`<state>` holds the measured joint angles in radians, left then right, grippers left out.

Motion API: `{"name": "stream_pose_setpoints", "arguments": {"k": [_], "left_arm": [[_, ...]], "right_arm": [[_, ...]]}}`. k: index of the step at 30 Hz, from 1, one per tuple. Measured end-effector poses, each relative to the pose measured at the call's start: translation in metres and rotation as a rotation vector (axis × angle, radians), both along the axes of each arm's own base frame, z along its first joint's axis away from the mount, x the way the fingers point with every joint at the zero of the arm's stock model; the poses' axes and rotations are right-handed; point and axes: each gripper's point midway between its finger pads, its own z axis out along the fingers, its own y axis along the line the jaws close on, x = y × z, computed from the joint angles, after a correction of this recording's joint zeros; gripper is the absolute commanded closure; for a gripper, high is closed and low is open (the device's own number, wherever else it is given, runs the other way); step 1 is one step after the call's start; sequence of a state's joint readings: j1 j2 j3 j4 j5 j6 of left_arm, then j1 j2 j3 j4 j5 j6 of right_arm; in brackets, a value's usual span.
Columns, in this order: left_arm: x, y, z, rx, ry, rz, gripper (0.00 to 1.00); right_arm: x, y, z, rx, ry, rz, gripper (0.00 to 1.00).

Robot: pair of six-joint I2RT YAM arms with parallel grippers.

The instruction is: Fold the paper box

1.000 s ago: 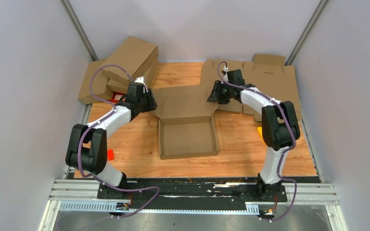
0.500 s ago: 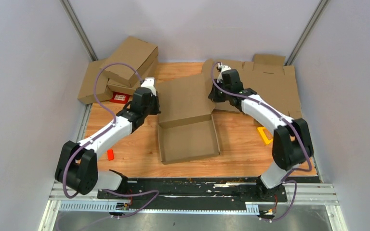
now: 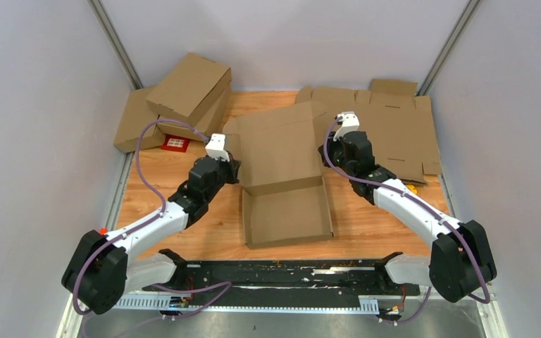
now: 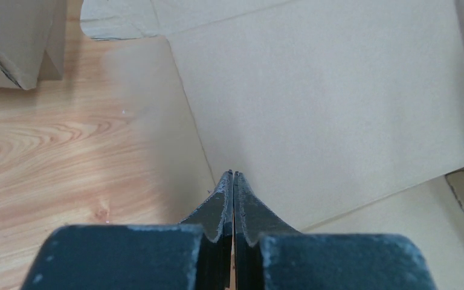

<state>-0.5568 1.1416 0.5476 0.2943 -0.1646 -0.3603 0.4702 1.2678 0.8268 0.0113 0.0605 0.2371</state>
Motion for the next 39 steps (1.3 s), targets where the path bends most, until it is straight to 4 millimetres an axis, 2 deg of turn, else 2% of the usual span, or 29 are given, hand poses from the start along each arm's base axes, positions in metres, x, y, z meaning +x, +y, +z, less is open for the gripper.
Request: {"name": "stream_pose_setpoints", "arguments": {"k": [2,5,6,9,15,18,19,20,21,22,23,24,25,28,29,31,33,36,39], "left_arm": [[0.000,0.001,0.005,-0.021,-0.034,0.003,1.00],[-0.001,-0.001,0.016,-0.056,-0.091,-0.001,1.00],[-0.001,-0.002,0.021,-0.067,-0.111,-0.004,1.00],[-0.003,-0.006,0.030,-0.086,-0.153,-0.018,1.00],[-0.003,-0.010,0.040,-0.088,-0.204,-0.034,1.00],[-0.002,-0.008,0.040,-0.079,-0.208,-0.022,1.00],[-0.001,-0.005,0.037,-0.067,-0.196,-0.005,0.94],[0.000,-0.003,0.034,-0.054,-0.182,0.011,0.84],[0.002,0.001,0.028,-0.028,-0.150,0.034,0.62],[0.005,0.005,0.024,-0.002,-0.111,0.065,0.33],[0.010,0.007,0.022,0.022,-0.076,0.093,0.15],[0.015,0.010,0.021,0.040,-0.042,0.123,0.05],[0.020,0.012,0.021,0.047,-0.017,0.142,0.01],[0.033,0.025,0.015,0.020,0.074,0.186,0.00],[0.039,0.036,0.007,-0.002,0.119,0.209,0.00],[0.045,0.054,-0.012,-0.028,0.204,0.248,0.00],[0.047,0.068,-0.041,-0.043,0.321,0.273,0.00],[0.041,0.059,-0.072,-0.052,0.452,0.233,0.04],[0.036,0.045,-0.091,-0.065,0.538,0.178,0.07]], "right_arm": [[0.000,-0.002,-0.003,-0.006,-0.003,-0.006,0.84],[-0.001,-0.002,-0.008,-0.013,-0.002,-0.011,0.54],[-0.002,-0.003,-0.009,-0.016,-0.001,-0.013,0.48],[-0.002,-0.006,-0.013,-0.020,0.002,-0.029,0.39],[-0.002,-0.005,-0.013,-0.017,0.008,-0.028,0.09],[0.000,-0.009,-0.013,-0.021,0.042,-0.047,0.07],[0.003,-0.011,-0.012,-0.018,0.057,-0.054,0.07],[0.007,-0.013,-0.010,-0.013,0.075,-0.059,0.07],[0.012,-0.015,-0.010,-0.007,0.092,-0.067,0.07],[0.019,-0.020,-0.009,0.001,0.117,-0.079,0.09],[0.028,-0.024,-0.009,0.011,0.145,-0.087,0.10],[0.035,-0.027,-0.010,0.017,0.173,-0.091,0.12],[0.046,-0.030,-0.012,0.025,0.208,-0.090,0.14],[0.071,-0.031,-0.027,0.039,0.305,-0.078,0.17],[0.074,-0.030,-0.035,0.040,0.335,-0.072,0.17],[0.074,-0.025,-0.059,0.040,0.420,-0.048,0.18],[0.069,-0.022,-0.081,0.034,0.499,-0.035,0.18],[0.064,-0.023,-0.103,0.011,0.580,-0.041,0.20],[0.071,-0.022,-0.112,0.002,0.617,-0.042,0.23]]}}
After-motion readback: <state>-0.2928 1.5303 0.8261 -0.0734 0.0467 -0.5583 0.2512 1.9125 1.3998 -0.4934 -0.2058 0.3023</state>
